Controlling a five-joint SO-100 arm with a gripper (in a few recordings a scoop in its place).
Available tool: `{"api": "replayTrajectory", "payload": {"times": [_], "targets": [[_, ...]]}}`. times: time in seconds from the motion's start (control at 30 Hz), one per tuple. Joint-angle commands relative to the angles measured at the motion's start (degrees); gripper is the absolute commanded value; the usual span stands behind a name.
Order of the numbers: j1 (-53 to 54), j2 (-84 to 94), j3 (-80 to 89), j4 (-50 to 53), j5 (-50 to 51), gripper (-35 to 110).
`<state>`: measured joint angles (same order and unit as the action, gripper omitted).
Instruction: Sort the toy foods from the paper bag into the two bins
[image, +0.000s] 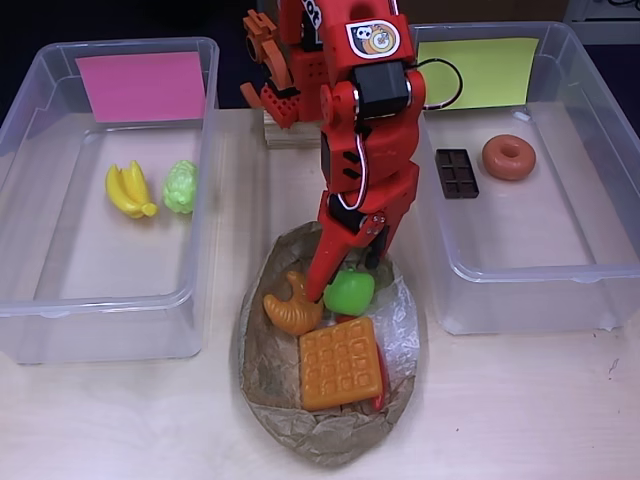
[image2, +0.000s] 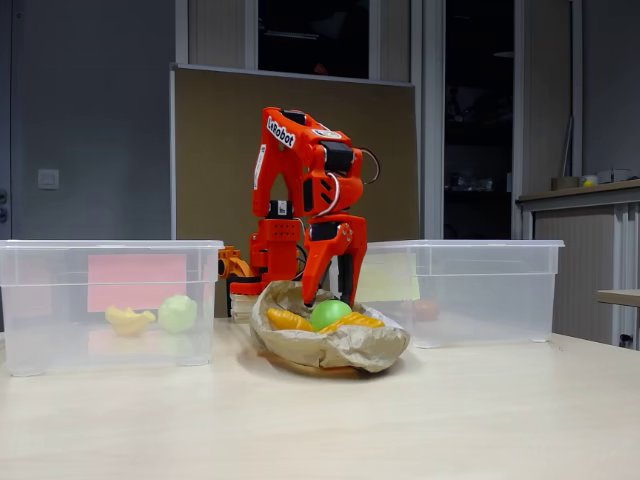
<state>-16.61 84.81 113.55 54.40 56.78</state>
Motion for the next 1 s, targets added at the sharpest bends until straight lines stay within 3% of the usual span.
{"api": "replayTrajectory", "payload": {"times": [0.0,0.5,0.7,0.97], "targets": [[-1.3,0.0,1.1,-0.5,1.1,41],[0.1,-6.6,-3.3,-1.1,-1.0,28],[1.5,-6.3,-7.6,3.2,-3.3,20],[4.5,-2.9,-18.5,14.0,-7.7,19]]}}
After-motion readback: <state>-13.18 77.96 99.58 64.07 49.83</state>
